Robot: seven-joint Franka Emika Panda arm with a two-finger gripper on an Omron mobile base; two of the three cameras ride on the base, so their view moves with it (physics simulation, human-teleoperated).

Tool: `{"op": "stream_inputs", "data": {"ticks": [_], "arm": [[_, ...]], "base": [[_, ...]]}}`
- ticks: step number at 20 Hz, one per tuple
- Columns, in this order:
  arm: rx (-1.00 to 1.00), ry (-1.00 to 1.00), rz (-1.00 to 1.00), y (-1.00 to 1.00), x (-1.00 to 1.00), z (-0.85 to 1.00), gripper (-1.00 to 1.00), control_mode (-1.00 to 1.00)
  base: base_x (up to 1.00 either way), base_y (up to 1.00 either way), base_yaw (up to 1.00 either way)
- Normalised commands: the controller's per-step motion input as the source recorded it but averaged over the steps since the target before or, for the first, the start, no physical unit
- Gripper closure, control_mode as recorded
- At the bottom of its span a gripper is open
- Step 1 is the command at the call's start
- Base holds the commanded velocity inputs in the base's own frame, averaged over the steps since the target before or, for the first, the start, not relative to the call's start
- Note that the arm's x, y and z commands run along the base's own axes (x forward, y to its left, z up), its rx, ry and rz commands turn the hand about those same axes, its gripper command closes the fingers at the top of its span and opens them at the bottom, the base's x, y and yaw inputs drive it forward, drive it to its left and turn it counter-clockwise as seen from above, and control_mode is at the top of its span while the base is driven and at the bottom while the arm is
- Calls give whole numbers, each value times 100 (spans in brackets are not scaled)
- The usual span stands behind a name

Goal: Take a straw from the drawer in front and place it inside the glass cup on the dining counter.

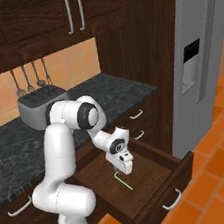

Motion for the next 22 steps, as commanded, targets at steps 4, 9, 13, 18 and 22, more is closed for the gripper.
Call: {"op": "stream_inputs", "data": {"ticks": [4,9,13,18,22], "arm": [[5,-7,0,-18,-16,-22,100,-100],[10,-9,-5,-38,-18,8,100,-100],[0,-8,-5,-11,-4,82,100,-100],[-1,-15,-2,0,-1,100,100,-100],[0,-27,0,0,-7,100,100,-100]], "base": [[0,0,0],[0,0,0],[0,0,0],[0,0,0],[0,0,0]]}}
